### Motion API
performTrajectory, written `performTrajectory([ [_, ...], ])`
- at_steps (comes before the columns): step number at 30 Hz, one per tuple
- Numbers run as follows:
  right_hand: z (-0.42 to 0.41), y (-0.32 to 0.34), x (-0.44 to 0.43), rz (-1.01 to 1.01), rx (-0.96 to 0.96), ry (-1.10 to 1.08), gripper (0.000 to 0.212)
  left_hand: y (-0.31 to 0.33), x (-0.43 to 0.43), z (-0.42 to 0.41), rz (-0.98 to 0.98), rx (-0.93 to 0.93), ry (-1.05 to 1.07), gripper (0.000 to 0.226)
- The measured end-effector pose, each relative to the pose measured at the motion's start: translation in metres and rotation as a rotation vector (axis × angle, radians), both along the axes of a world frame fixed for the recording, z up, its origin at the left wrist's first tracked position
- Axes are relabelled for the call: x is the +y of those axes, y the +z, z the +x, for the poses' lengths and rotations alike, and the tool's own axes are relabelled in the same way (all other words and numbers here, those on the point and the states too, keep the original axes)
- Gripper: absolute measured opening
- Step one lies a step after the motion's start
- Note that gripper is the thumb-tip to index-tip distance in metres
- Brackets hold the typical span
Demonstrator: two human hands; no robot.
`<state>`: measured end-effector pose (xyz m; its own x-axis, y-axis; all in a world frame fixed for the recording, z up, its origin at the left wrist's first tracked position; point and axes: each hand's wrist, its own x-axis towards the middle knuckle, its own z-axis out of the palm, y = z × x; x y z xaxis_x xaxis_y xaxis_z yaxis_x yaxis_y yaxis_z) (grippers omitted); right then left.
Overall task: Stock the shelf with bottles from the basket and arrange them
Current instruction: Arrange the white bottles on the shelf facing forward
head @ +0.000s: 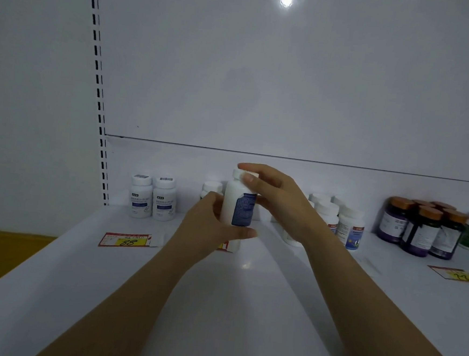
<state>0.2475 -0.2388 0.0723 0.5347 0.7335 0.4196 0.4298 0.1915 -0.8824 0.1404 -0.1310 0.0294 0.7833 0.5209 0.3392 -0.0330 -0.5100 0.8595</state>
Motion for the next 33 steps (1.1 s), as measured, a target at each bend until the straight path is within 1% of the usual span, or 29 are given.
performTrajectory([
  [2, 0.002, 0.000, -0.001, -0.039, -0.043, -0.038, 0.028, 0.000, 0.002, 0.001, -0.018, 0.004, -0.042, 0.056],
  [5, 0.003, 0.004, -0.004, -0.138, -0.173, -0.092, 0.030, 0.000, 0.004, 0.000, -0.082, 0.044, -0.139, 0.046],
  [12, -0.003, 0.036, -0.008, -0.518, -0.497, -0.085, 0.031, 0.003, 0.008, -0.012, -0.174, 0.157, -0.339, 0.037],
  [14, -0.009, 0.048, -0.010, -0.561, -0.463, -0.025, 0.034, 0.005, 0.009, -0.016, -0.227, 0.163, -0.388, 0.039],
  [16, -0.016, 0.056, -0.016, -0.533, -0.363, 0.034, 0.032, 0.007, 0.008, -0.021, -0.330, 0.126, -0.437, 0.039],
  [20, -0.021, 0.062, -0.027, -0.411, -0.262, -0.012, 0.034, 0.018, -0.003, -0.029, -0.459, 0.060, -0.472, 0.041],
  [23, -0.024, 0.061, -0.032, -0.361, -0.224, -0.066, 0.038, 0.022, -0.010, -0.035, -0.427, 0.036, -0.423, 0.029],
  [25, -0.026, 0.060, -0.035, -0.360, -0.197, -0.063, 0.038, 0.024, -0.015, -0.038, -0.412, 0.026, -0.378, 0.027],
  [28, -0.026, 0.059, -0.037, -0.380, -0.150, -0.043, 0.037, 0.026, -0.020, -0.042, -0.352, 0.029, -0.302, 0.031],
  [33, -0.028, 0.055, -0.036, -0.381, -0.011, -0.017, 0.035, 0.027, -0.027, -0.043, -0.297, 0.029, -0.182, 0.043],
])
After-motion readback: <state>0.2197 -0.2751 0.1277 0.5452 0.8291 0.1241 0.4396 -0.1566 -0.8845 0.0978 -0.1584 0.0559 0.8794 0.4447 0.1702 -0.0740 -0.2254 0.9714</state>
